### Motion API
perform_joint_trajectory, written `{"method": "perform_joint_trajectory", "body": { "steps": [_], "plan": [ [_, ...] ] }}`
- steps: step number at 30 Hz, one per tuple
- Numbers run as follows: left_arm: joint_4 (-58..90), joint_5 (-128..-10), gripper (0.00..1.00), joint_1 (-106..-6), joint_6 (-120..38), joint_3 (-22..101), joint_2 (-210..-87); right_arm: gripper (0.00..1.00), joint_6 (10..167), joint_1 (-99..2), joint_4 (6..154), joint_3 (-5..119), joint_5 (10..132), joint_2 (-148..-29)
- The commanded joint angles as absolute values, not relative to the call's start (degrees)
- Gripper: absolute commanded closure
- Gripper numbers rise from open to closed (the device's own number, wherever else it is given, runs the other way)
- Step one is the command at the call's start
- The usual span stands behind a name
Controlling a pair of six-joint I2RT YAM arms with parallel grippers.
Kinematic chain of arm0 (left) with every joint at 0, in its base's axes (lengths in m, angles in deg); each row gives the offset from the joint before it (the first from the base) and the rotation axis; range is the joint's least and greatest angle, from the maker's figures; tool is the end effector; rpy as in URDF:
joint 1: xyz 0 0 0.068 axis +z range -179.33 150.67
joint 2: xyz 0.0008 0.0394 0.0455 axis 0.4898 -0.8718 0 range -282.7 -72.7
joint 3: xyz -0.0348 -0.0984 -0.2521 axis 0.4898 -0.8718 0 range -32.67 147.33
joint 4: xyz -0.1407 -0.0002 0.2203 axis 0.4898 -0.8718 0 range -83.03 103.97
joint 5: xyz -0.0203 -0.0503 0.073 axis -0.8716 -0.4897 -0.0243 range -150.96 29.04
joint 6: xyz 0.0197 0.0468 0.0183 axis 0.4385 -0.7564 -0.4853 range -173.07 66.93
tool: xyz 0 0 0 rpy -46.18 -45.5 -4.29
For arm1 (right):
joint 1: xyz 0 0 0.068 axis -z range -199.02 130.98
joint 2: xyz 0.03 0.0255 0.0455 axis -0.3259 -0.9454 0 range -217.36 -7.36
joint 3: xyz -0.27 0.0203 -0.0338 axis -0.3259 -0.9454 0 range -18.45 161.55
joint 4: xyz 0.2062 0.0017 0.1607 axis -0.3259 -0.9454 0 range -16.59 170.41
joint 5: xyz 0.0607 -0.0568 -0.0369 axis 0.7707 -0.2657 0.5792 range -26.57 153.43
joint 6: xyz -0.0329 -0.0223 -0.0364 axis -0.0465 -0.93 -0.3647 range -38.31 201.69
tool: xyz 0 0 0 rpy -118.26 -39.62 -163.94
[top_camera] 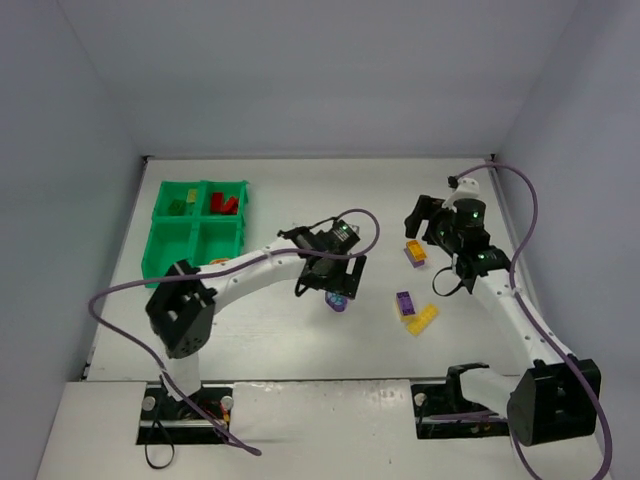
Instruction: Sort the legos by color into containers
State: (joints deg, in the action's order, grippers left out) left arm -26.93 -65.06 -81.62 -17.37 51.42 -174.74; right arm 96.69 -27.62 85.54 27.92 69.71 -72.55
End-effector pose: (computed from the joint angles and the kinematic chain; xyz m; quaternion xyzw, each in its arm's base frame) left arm 0.2324 -0.3048 0.2595 0.1484 0.9512 -0.2111 0.1690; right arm 0.2632 0.0437 0.3051 0.0100 0.7858 0.1683 0.5950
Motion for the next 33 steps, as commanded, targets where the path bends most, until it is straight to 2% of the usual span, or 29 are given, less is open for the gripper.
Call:
{"method": "perform_joint_trajectory", "body": {
  "steps": [1, 12, 15, 19, 20, 22, 27, 33],
  "plan": [
    [-29.44, -61.49, 0.18, -82.94, -8.52, 56.27, -179.38, 0.2, 97.42, -25.97, 86.65, 27.08, 71.25, -68.89],
    [-26.63, -58.76, 0.18, -83.29, -1.48, 56.54, -186.42, 0.2, 97.95, -25.08, 86.65, 24.44, 73.88, -66.6],
    [-27.42, -57.8, 0.27, -83.29, -1.57, 58.81, -189.23, 0.2, 97.77, -25.08, 86.92, 24.44, 74.06, -66.68],
    [-27.6, -56.65, 0.62, -82.85, -1.92, 59.09, -189.51, 0.2, 97.51, -25.08, 87.09, 24.62, 74.5, -66.77],
    [-28.12, -56.48, 0.86, -82.24, -1.92, 58.91, -189.16, 0.2, 97.42, -25.17, 87.09, 24.62, 74.68, -66.77],
    [-29.09, -53.94, 0.98, -81.8, -1.92, 57.78, -186.62, 0.2, 97.34, -25.08, 87.09, 24.62, 75.11, -66.6],
    [-32.6, -47.7, 1.0, -78.56, -4.9, 54.43, -175.46, 0.2, 97.16, -25.17, 87.01, 25.14, 77.75, -66.95],
    [-36.91, -44.61, 1.0, -60.65, -14.04, 51.18, -157.1, 0.2, 97.25, -25.17, 87.09, 25.93, 79.6, -66.95]
  ]
}}
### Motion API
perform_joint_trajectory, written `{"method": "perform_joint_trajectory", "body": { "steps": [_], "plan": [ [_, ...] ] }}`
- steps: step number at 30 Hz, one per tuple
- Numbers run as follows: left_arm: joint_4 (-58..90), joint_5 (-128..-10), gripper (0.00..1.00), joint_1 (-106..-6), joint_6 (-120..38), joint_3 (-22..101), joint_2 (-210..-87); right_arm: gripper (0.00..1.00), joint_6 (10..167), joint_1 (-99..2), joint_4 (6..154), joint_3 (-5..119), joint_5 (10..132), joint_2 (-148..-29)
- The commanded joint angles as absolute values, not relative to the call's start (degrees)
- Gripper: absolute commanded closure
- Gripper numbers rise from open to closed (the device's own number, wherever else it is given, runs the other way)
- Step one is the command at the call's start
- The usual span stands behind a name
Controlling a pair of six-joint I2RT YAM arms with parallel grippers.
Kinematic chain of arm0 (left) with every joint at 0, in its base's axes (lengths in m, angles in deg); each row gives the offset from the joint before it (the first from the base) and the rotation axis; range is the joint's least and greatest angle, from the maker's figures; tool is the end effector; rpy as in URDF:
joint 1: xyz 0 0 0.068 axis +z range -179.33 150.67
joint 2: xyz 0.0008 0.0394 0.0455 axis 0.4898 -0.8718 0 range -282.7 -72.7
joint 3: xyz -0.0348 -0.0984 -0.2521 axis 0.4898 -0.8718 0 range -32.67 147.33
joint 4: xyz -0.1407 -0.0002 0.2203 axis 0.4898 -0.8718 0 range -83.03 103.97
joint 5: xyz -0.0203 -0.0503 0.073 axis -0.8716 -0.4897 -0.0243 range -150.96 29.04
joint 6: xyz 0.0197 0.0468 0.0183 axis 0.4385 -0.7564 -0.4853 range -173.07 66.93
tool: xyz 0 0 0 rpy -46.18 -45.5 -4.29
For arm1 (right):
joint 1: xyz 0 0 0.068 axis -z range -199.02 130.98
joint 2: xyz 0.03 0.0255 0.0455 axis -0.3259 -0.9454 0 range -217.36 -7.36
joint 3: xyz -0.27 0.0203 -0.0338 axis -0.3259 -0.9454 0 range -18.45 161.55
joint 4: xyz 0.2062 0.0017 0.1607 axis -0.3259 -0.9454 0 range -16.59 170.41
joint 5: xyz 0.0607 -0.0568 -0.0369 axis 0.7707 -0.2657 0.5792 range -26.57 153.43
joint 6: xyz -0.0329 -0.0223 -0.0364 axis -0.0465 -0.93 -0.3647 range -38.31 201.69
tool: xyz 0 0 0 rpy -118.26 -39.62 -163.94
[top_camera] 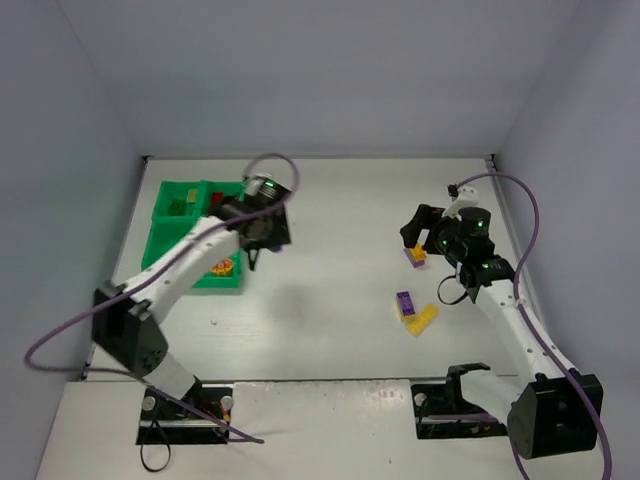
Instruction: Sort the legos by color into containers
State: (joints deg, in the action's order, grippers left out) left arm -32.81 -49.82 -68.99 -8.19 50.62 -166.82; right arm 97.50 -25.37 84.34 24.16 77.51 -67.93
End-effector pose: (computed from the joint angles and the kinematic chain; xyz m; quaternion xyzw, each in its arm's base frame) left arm 0.2733 -0.2176 0.2977 -0.0705 0.9536 -0.1177 0.2680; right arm 0.2447 0.0359 0.2987 -0.0107 0.7858 0.2122 0.5808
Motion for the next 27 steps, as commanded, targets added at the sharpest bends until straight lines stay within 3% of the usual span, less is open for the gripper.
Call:
{"method": "perform_joint_trajectory", "body": {
  "steps": [1, 7, 16, 21, 22, 27],
  "plan": [
    [-36.92, -46.0, 1.0, -54.35, -15.35, 50.48, -156.12, 0.2, 97.25, -25.17, 87.18, 25.94, 79.86, -67.12],
    [-33.67, -54.1, 0.99, -31.48, -20.99, 48.72, -154.61, 0.2, 97.16, -25.17, 87.27, 25.85, 80.48, -67.04],
    [-31.82, -57.18, 0.88, -20.54, -21.26, 53.81, -167.44, 0.2, 96.72, -25.17, 87.62, 25.5, 81.36, -66.69],
    [-31.2, -57.18, 0.6, -18.34, -22.31, 55.04, -169.81, 0.2, 96.46, -25.17, 87.53, 24.36, 80.83, -65.02],
    [-31.2, -57.35, 0.49, -18.34, -22.4, 55.05, -169.9, 0.2, 96.46, -25.17, 87.53, 24.27, 80.74, -64.93],
    [-31.38, -59.2, 0.28, -18.69, -22.31, 54.96, -169.2, 0.19, 96.63, -25.17, 87.36, 24.53, 80.74, -65.36]
  ]
}}
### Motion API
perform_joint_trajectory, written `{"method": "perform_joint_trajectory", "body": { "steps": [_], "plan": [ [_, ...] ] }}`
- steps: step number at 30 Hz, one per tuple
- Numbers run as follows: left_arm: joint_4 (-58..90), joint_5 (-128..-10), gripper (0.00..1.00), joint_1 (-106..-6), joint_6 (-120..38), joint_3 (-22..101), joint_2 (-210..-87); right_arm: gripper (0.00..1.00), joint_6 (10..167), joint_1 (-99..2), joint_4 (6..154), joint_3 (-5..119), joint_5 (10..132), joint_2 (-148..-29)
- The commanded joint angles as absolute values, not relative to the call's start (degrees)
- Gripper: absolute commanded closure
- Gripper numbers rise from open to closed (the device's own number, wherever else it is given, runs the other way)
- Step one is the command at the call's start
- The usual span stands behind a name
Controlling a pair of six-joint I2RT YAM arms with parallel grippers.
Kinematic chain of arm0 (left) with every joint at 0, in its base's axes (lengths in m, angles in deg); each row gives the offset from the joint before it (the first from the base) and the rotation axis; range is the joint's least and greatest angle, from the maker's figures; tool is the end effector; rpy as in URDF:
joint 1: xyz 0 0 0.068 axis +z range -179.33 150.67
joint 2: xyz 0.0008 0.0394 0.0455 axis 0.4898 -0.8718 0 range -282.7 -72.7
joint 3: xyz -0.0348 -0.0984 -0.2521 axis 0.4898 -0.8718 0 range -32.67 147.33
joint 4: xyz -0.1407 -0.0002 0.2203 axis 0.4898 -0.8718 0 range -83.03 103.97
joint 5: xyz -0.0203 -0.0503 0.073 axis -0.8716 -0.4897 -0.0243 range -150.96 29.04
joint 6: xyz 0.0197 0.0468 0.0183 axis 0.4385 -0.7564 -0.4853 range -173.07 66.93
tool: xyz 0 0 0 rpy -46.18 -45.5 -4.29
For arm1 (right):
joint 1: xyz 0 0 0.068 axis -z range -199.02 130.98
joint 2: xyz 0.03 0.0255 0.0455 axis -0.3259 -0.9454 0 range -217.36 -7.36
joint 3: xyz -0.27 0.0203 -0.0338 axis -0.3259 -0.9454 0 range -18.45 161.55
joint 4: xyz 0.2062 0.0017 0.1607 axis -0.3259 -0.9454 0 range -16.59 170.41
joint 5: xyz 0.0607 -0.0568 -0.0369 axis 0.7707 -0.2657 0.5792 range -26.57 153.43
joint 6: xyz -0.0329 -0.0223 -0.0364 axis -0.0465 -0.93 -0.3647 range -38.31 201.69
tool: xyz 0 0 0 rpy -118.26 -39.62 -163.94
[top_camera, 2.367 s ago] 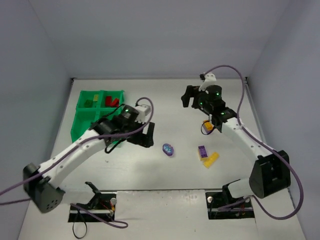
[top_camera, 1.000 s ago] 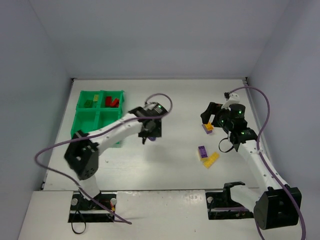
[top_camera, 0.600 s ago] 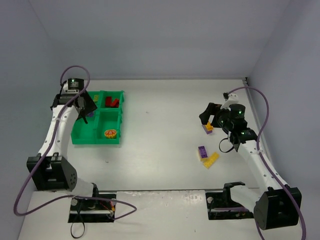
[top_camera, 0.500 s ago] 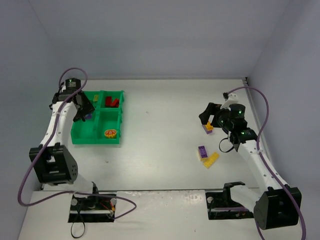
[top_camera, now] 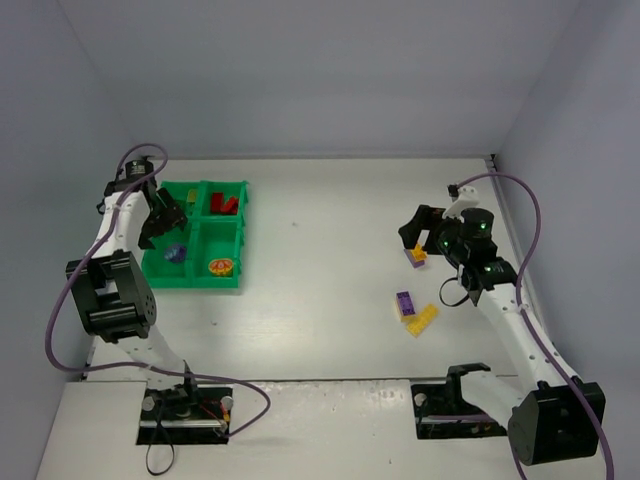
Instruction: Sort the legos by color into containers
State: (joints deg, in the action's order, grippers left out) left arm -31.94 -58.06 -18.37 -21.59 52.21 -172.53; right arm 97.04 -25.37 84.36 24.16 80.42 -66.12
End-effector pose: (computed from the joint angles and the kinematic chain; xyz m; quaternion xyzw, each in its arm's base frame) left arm 0.3635 0.0722 0.2727 -0.3561 0.8997 -0.0207 0.2517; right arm 0.2381 0.0369 0.3059 -0.0321 0.7746 0.2299 0.5883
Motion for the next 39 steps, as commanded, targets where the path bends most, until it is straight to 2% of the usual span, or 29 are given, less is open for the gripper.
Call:
{"method": "perform_joint_trajectory", "body": {
  "steps": [1, 6, 9, 13, 14, 17, 20, 24, 31, 39],
  "plan": [
    [-31.9, -59.72, 0.24, -18.69, -22.31, 55.04, -168.68, 0.19, 96.72, -25.17, 87.27, 24.7, 80.57, -65.54],
    [-33.4, -59.99, 0.22, -19.22, -22.84, 55.57, -166.57, 0.19, 97.07, -25.08, 86.92, 25.32, 80.48, -66.07],
    [-33.49, -60.25, 0.22, -23.77, -23.54, 55.48, -163.67, 0.19, 97.33, -25.17, 86.48, 25.58, 79.87, -65.81],
    [-35.16, -60.96, 0.22, -39.31, -22.14, 57.33, -162.26, 0.19, 98.3, -25.08, 84.99, 27.33, 79.16, -65.89],
    [-34.98, -60.96, 0.22, -46.66, -21.35, 57.94, -162.52, 0.19, 98.48, -25.0, 84.2, 27.78, 78.9, -65.98],
    [-32.53, -60.96, 0.22, -59.85, -17.57, 59.26, -164.89, 0.19, 99.27, -23.86, 82.71, 29.18, 78.46, -66.07],
    [-29.37, -63.77, 0.22, -69.89, -13.79, 62.16, -168.75, 0.21, 100.84, -21.15, 80.34, 30.41, 76.44, -66.5],
    [-27.95, -64.39, 0.22, -78.17, -12.38, 67.86, -174.38, 0.29, 101.99, -17.18, 74.09, 31.65, 75.12, -67.91],
    [-29.53, -63.69, 0.22, -87.15, -5.8, 79.37, -186.67, 0.28, 104.27, -15.07, 69.35, 30.24, 70.11, -66.51],
    [-31.9, -64.21, 0.22, -91.55, 1.59, 90.63, -199.25, 0.27, 107.44, -11.2, 67.05, 29.45, 67.29, -66.25]
  ]
}}
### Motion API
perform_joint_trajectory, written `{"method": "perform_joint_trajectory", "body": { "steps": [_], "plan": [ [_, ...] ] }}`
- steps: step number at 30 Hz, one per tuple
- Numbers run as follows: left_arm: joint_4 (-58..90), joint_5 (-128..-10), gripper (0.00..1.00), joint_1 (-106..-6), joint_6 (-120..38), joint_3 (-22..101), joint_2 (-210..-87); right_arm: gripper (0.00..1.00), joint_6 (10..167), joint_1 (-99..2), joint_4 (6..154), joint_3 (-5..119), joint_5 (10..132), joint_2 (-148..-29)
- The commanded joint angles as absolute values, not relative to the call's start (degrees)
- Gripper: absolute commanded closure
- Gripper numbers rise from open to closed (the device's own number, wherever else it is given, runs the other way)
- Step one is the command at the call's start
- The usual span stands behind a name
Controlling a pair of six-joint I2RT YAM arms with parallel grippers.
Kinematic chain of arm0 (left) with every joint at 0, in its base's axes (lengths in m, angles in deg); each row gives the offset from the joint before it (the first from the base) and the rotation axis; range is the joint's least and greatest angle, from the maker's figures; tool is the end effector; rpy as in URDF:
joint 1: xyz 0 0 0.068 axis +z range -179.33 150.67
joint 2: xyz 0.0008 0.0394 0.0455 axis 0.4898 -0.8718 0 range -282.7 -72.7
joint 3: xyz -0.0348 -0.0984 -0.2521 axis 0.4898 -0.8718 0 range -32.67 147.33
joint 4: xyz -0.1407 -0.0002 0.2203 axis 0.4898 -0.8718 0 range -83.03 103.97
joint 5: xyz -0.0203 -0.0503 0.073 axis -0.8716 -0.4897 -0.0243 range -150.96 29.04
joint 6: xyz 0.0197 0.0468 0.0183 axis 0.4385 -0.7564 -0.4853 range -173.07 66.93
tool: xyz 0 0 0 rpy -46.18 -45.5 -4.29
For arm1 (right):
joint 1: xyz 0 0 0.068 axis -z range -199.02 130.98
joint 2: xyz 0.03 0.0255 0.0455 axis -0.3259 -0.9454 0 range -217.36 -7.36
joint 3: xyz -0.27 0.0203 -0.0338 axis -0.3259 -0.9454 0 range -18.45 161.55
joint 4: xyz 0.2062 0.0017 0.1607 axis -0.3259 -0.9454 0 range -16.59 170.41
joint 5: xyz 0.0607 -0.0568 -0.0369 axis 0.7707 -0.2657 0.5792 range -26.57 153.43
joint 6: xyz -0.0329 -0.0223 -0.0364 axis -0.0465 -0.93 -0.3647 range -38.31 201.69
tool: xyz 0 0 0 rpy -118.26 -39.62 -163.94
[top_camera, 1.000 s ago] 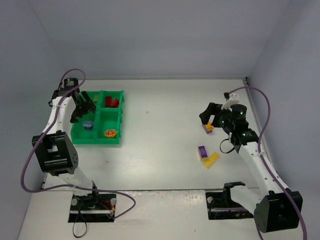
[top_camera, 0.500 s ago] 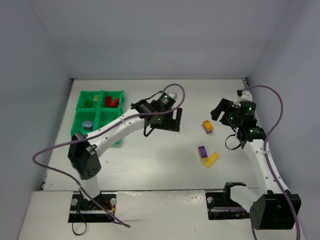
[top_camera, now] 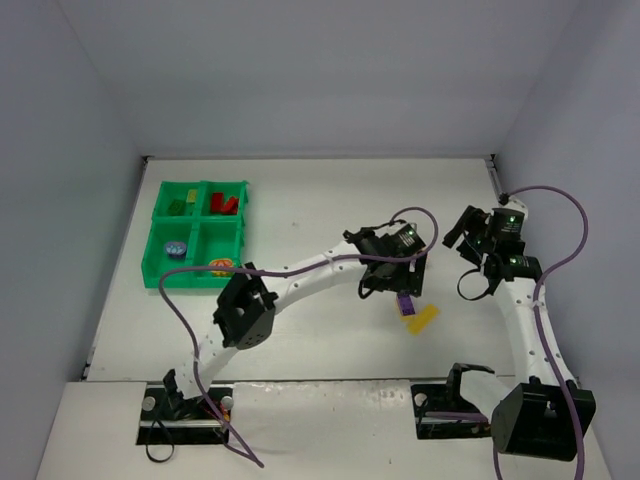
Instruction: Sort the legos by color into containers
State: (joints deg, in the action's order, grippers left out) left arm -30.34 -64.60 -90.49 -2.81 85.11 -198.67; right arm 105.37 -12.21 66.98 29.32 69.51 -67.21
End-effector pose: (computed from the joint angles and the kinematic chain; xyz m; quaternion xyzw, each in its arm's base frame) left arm 0.2357 -0.4328 0.2647 0.1001 0.9412 -0.2823 0.1561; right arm 0.2370 -0.0246 0.3021 0.1948 0.8223 0.1226 0.5204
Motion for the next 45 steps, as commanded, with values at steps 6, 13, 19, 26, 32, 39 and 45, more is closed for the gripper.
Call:
{"method": "perform_joint_trajectory", "body": {
  "steps": [6, 13, 19, 26, 32, 39, 45],
  "plan": [
    [-36.9, -59.92, 0.3, -92.7, 3.0, 96.87, -206.37, 0.27, 107.88, -10.93, 67.05, 28.22, 68.79, -65.63],
    [-35.86, -59.99, 0.42, -92.87, 4.41, 97.14, -208.66, 0.27, 107.71, -10.93, 67.32, 26.73, 70.37, -63.96],
    [-35.16, -60.17, 0.43, -92.96, 5.03, 98.29, -209.54, 0.27, 107.36, -10.93, 67.32, 25.5, 71.42, -62.64],
    [-34.98, -60.17, 0.65, -92.87, 4.76, 98.02, -210.24, 0.27, 107.35, -10.85, 67.32, 24.7, 72.48, -61.5],
    [-35.16, -59.91, 1.0, -92.7, 4.06, 96.54, -208.59, 0.27, 106.04, -10.93, 67.4, 24.53, 74.93, -61.15],
    [-21.83, -60.95, 1.0, -87.35, -1.64, 76.73, -191.03, 0.34, 103.31, -11.28, 69.95, 24.7, 85.74, -60.18],
    [-3.9, -76.55, 1.0, -75.85, -7.28, 58.58, -173.0, 0.41, 102.7, -12.25, 74.78, 25.5, 99.88, -60.27]
  ]
}}
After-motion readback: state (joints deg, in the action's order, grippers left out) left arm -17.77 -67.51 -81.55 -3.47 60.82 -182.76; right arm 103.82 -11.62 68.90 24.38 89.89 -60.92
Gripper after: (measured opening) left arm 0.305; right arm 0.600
